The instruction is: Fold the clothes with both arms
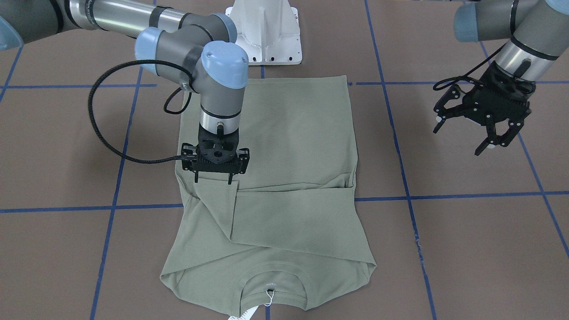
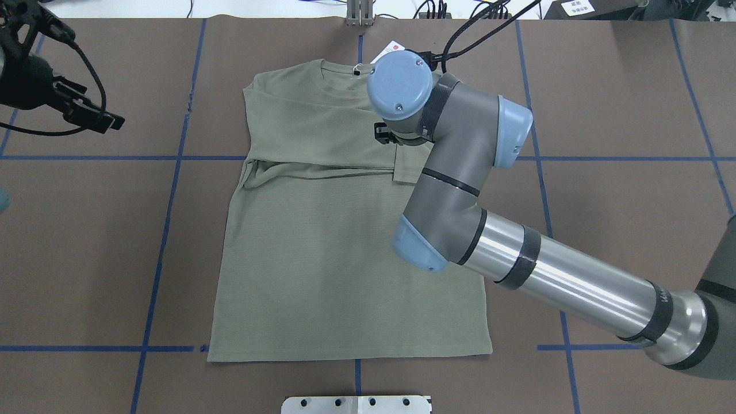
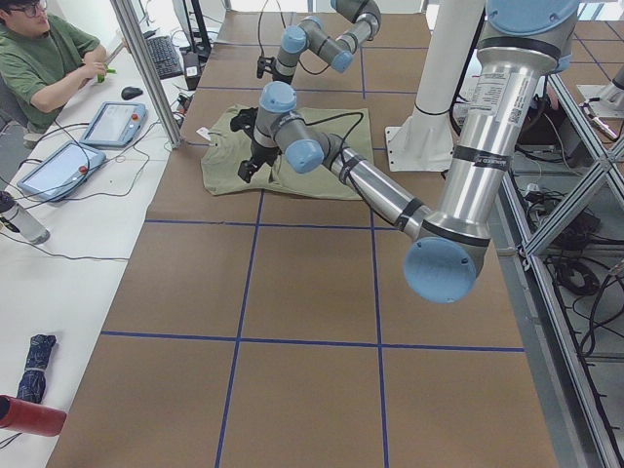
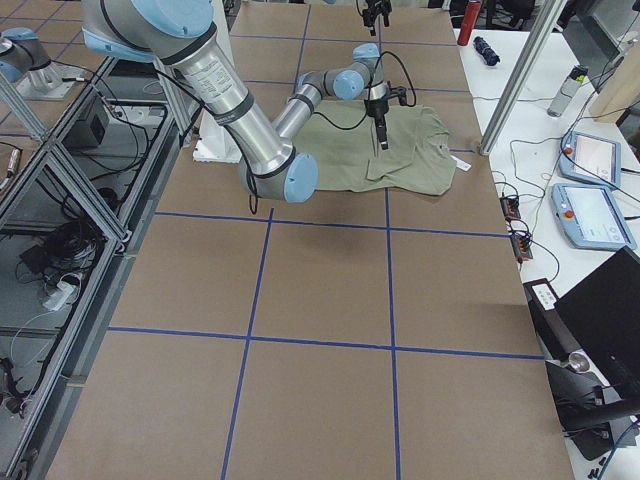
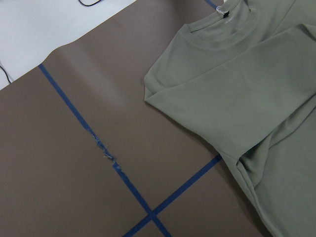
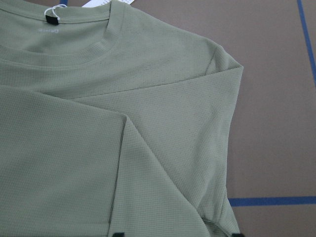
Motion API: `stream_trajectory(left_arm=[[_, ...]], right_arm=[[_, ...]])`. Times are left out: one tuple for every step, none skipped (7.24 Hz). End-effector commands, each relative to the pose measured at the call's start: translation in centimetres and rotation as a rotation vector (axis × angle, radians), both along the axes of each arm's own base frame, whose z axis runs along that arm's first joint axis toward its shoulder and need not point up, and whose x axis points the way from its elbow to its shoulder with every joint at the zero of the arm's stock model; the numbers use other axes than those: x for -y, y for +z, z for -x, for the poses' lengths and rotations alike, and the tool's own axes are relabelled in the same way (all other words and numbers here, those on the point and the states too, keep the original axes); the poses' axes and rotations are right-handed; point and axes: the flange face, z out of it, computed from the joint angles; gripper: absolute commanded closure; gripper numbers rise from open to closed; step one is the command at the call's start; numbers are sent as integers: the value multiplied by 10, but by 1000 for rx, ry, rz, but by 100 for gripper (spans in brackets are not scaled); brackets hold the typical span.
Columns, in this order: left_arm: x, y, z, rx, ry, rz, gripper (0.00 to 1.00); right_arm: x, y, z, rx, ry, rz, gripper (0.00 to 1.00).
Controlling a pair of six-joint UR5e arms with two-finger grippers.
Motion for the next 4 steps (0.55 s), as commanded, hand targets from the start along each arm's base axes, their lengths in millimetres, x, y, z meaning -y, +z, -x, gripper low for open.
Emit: stream_trajectory(left_arm=[[-17,24,7,-124,-89,83,4],[-15,28,5,-131,-93,90,4],[-15,28,4,-131,-91,90,3],[-16,27,4,-132,-92,90,3]], right_arm=[[-1,11,44,-48,34,-18,29],[-12,14,62,-74,25,-39,30],[-29,17,79,-97,12,-65,32],[-40,18,89,-108,-1,-77,34]])
